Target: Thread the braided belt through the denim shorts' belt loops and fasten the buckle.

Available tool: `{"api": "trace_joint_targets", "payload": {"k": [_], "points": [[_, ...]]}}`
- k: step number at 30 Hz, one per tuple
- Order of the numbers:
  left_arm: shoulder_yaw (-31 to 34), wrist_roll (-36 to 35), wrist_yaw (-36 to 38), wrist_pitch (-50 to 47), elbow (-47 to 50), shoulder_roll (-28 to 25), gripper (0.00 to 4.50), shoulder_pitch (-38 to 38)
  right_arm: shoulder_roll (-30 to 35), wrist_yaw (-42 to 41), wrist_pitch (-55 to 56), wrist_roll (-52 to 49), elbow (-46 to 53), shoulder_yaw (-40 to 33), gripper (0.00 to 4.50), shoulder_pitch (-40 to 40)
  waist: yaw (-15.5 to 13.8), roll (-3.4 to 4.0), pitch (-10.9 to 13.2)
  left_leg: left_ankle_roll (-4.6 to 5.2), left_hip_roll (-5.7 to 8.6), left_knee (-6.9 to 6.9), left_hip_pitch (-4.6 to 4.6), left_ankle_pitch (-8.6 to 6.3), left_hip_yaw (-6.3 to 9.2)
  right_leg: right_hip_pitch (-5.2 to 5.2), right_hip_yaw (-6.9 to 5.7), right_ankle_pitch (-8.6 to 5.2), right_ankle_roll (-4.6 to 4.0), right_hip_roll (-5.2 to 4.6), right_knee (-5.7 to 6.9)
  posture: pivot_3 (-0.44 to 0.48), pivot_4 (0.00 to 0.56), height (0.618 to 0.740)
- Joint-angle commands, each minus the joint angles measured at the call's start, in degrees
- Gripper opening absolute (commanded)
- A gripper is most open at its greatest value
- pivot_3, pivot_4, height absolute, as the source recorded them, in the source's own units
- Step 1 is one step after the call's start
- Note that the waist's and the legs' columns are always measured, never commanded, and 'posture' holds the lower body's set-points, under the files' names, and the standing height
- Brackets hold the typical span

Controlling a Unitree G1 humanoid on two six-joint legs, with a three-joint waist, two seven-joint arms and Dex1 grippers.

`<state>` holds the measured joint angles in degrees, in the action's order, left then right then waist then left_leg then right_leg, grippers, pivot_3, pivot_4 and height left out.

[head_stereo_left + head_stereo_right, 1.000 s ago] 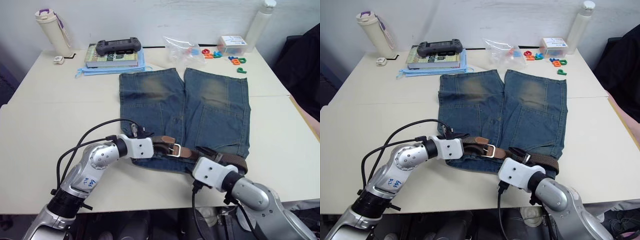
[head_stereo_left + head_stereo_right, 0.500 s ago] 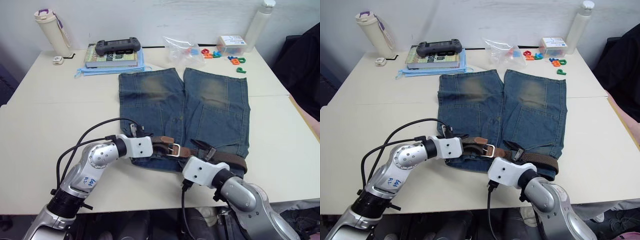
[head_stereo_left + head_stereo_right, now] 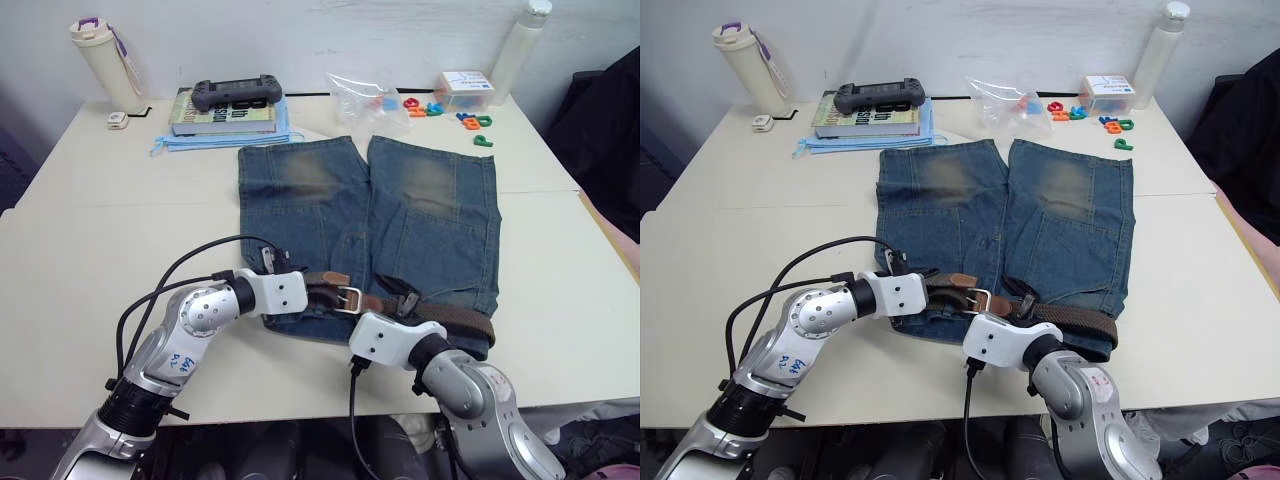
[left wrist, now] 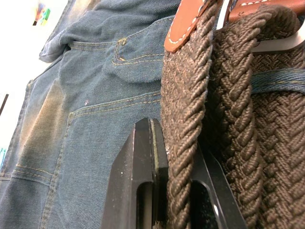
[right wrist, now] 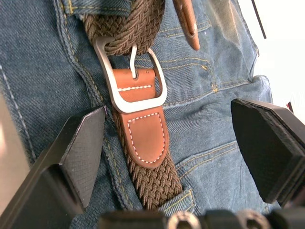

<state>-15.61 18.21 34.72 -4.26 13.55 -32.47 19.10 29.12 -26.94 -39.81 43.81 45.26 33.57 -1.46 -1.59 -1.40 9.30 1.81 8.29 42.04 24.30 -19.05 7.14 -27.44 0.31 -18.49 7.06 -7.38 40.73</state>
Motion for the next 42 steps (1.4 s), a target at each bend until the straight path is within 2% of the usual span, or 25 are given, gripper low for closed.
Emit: {"api": "trace_joint_targets", "payload": {"k": [1, 5, 6, 8, 9, 23, 32, 42], "points": [[0.4, -0.2, 0.3, 0.1, 1.1, 0.3, 0.00, -0.4, -1.4, -1.0, 0.4, 2.6, 1.5, -1.2, 3.58, 1.4, 0.0, 0.00, 0.0, 0.00, 0.00, 0.01, 0.00, 0.00, 0.00, 0.00, 0.00, 0.00, 0.00, 0.00, 0.01, 0.000, 0.150, 0.659], [0.3, -0.2, 0.2, 0.2, 0.9, 0.5, 0.00, -0.3, -2.3, -2.0, -0.4, 3.4, 1.1, -2.5, 1.71, 2.9, 0.0, 0.00, 0.0, 0.00, 0.00, 0.03, 0.00, 0.00, 0.00, 0.00, 0.00, -0.01, -0.01, 0.00, 0.05, 0.000, 0.150, 0.659], [0.2, -0.2, 0.2, 0.3, 0.9, 0.5, 0.00, -0.3, -3.0, -2.1, -0.7, 3.4, 0.9, -2.8, 1.11, 3.1, 0.0, 0.00, 0.0, -0.01, 0.00, 0.04, 0.00, 0.00, 0.00, 0.00, 0.00, -0.01, -0.01, 0.00, 0.05, 0.000, 0.150, 0.659], [0.2, -0.2, 0.2, 0.3, 0.7, 0.6, 0.00, -0.2, -4.1, -2.5, -0.8, 3.6, 0.7, -3.1, 0.23, 2.8, 0.0, 0.00, 0.0, -0.01, 0.00, 0.06, 0.00, 0.00, 0.00, -0.01, 0.00, -0.01, -0.01, 0.00, 0.08, 0.000, 0.150, 0.659], [0.2, -0.2, 0.2, 0.4, 0.6, 0.7, 0.00, -0.1, -4.6, -2.7, -0.8, 3.7, 0.6, -3.2, 0.04, 2.7, 0.0, 0.00, 0.0, -0.02, 0.00, 0.07, 0.00, 0.00, -0.01, -0.02, 0.01, -0.01, -0.02, 0.00, 0.12, 0.000, 0.150, 0.659], [0.3, -0.1, 1.1, -2.1, 0.2, 1.4, 0.00, 1.9, -6.7, -0.6, 7.2, 10.0, 1.2, -6.7, 0.04, 0.0, 0.0, 0.00, 0.0, -0.07, 0.01, 0.14, 0.00, 0.00, -0.01, -0.06, 0.01, -0.03, -0.05, 0.00, 0.26, 0.000, 0.150, 0.659], [-0.3, 0.7, 2.5, -1.5, 0.1, -0.1, 0.00, 2.4, -3.4, -9.6, 12.4, 16.2, -0.6, -5.2, 0.04, -1.9, 0.2, 0.00, 0.0, -0.08, 0.01, 0.14, 0.00, -0.01, -0.02, -0.08, 0.01, -0.04, -0.05, 0.02, 0.29, 0.000, 0.150, 0.659], [-0.6, 1.2, 3.5, -1.7, 0.4, -0.8, 0.00, 1.7, -3.0, -15.8, 15.4, 16.3, -2.2, -8.2, 0.04, -7.3, 0.2, 0.00, 0.0, -0.10, 0.00, 0.16, 0.00, -0.01, -0.03, -0.09, 0.01, -0.05, -0.08, 0.02, 0.34, 0.000, 0.150, 0.659]]}}
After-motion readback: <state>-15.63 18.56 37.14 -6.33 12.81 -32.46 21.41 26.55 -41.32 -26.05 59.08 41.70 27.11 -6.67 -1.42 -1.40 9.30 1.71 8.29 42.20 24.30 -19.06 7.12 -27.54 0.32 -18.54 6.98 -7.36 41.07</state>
